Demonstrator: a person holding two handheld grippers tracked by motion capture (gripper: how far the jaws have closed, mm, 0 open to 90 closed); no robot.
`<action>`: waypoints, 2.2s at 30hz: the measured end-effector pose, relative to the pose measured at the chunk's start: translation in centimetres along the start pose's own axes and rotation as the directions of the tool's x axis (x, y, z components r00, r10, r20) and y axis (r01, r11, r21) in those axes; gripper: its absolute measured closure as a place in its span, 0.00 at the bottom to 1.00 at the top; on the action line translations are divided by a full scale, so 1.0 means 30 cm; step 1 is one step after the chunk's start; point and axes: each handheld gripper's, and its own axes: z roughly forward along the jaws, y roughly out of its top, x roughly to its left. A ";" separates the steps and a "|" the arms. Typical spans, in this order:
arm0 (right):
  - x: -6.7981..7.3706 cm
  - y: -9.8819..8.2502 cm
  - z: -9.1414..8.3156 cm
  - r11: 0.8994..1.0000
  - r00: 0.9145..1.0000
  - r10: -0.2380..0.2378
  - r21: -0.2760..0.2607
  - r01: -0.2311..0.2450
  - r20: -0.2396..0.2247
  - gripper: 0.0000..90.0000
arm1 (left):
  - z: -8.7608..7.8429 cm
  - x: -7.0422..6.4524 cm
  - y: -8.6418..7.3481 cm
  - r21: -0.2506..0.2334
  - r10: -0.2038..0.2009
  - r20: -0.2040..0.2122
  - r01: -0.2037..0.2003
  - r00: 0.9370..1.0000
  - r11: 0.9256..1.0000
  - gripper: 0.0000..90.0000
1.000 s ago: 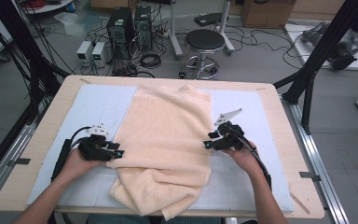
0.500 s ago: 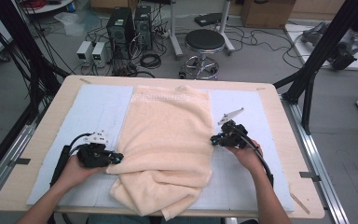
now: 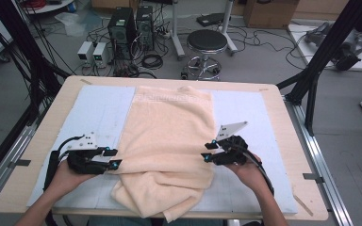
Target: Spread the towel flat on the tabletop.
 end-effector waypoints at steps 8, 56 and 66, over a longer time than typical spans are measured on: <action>0.122 -0.042 0.045 0.998 0.996 -0.039 0.035 0.042 -0.077 0.47 | 0.020 -0.021 -0.046 0.074 0.036 0.011 -0.037 0.999 0.997 0.56; 0.168 -0.023 0.078 0.993 0.992 -0.104 0.053 0.108 -0.074 0.54 | 0.109 -0.029 -0.026 0.071 0.003 0.062 -0.007 0.998 0.997 0.66; 0.188 -0.074 0.152 0.989 0.986 -0.091 0.106 0.107 -0.142 0.83 | 0.197 -0.084 -0.028 0.148 0.094 0.090 -0.107 0.992 0.983 0.75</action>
